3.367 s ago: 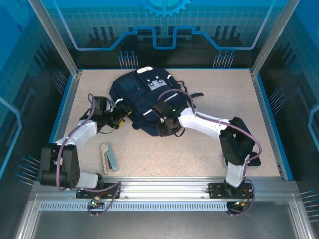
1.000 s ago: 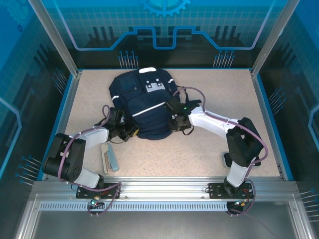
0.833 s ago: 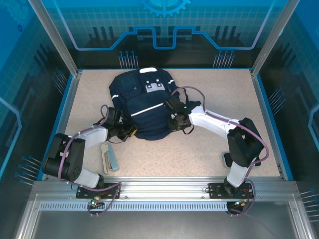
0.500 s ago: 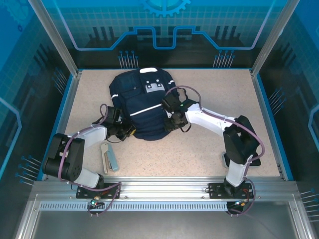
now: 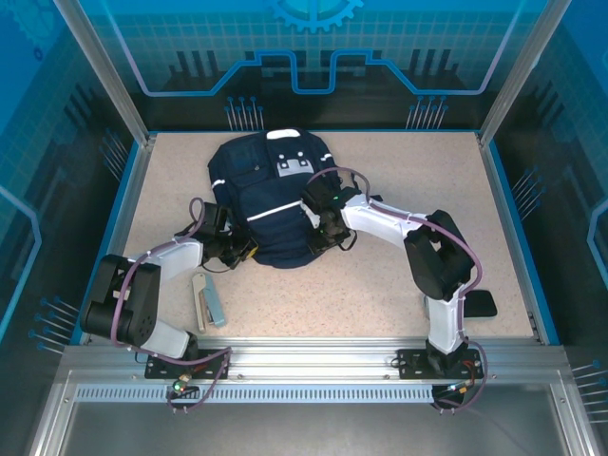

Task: Pack the student bag
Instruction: Zip the student bag at the top-center of the table.

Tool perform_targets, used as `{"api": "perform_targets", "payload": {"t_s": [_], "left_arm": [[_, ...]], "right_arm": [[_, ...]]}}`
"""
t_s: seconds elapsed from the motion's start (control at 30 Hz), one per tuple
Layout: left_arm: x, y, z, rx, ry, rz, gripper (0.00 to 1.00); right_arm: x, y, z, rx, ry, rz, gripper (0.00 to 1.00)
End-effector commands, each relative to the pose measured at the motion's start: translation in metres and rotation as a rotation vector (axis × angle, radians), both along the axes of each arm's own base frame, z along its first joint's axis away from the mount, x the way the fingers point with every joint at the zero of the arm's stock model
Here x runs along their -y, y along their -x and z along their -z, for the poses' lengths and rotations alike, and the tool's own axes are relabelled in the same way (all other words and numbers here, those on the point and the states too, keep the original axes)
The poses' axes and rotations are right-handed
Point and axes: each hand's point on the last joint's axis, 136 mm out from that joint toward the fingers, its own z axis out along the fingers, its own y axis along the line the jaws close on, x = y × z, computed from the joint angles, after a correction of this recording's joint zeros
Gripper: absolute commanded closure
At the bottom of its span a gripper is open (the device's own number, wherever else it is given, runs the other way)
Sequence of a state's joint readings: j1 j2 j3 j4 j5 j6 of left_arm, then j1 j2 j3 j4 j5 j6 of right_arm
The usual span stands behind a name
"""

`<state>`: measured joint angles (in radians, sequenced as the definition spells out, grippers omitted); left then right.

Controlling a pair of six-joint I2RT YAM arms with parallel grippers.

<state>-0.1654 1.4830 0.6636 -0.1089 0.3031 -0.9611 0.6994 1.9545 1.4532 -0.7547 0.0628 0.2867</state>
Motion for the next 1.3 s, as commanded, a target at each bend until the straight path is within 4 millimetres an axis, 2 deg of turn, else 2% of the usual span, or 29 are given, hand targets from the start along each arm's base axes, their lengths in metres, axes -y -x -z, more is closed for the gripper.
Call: {"api": "perform_targets", "payload": {"t_s": [0.0, 0.07, 0.17, 0.33, 0.4, 0.43, 0.5, 0.57, 0.73, 0.83, 0.93, 1.0, 1.03, 1.07, 1.17, 1.27], "left_arm": [[-0.014, -0.003, -0.004, 0.004, -0.047, -0.023, 1.0], [-0.016, -0.003, -0.004, 0.004, -0.051, -0.024, 1.0], [-0.022, -0.003, -0.005, 0.005, -0.07, -0.028, 1.0], [-0.033, -0.006, -0.007, 0.013, -0.088, -0.032, 1.0], [-0.026, -0.008, -0.007, 0.02, -0.057, -0.019, 1.0], [-0.021, -0.009, -0.006, 0.019, -0.032, -0.011, 1.0], [-0.016, -0.011, -0.004, 0.02, -0.02, 0.001, 1.0], [-0.016, -0.015, -0.002, 0.026, -0.024, 0.004, 1.0], [-0.018, -0.041, -0.016, 0.071, -0.083, 0.048, 1.0], [-0.028, -0.056, -0.027, 0.089, -0.151, 0.056, 1.0], [-0.041, -0.061, -0.037, 0.088, -0.196, 0.022, 0.85], [-0.057, -0.055, -0.042, 0.062, -0.245, -0.042, 0.77], [-0.062, -0.052, -0.044, 0.061, -0.258, -0.063, 0.68], [-0.064, -0.047, -0.046, 0.056, -0.26, -0.078, 0.63], [-0.063, -0.032, -0.056, 0.065, -0.225, -0.101, 0.56], [-0.049, -0.016, -0.065, 0.071, -0.115, -0.116, 0.5]], "right_arm": [[0.004, -0.005, -0.002, 0.005, 0.011, 0.006, 0.79], [0.013, -0.009, -0.005, 0.032, 0.049, 0.036, 0.9], [0.037, -0.014, -0.012, 0.098, 0.135, 0.117, 0.99], [0.096, -0.016, -0.024, 0.177, 0.258, 0.318, 1.0], [0.114, -0.01, -0.026, 0.155, 0.283, 0.39, 1.0], [0.116, -0.003, -0.028, 0.128, 0.287, 0.401, 1.0], [0.103, 0.012, -0.03, 0.1, 0.271, 0.356, 1.0], [0.081, 0.03, -0.029, 0.08, 0.239, 0.271, 1.0], [-0.001, 0.086, -0.018, -0.047, 0.024, 0.03, 1.0], [-0.042, 0.105, -0.02, -0.07, -0.064, -0.06, 1.0], [-0.07, 0.102, -0.025, -0.057, -0.11, -0.071, 1.0], [-0.085, 0.093, -0.03, -0.041, -0.143, -0.055, 1.0], [-0.091, 0.088, -0.033, -0.029, -0.158, -0.046, 1.0], [-0.096, 0.084, -0.036, -0.018, -0.172, -0.041, 1.0], [-0.109, 0.074, -0.044, 0.0, -0.205, -0.035, 1.0], [-0.115, 0.07, -0.045, 0.004, -0.22, -0.04, 1.0]]}}
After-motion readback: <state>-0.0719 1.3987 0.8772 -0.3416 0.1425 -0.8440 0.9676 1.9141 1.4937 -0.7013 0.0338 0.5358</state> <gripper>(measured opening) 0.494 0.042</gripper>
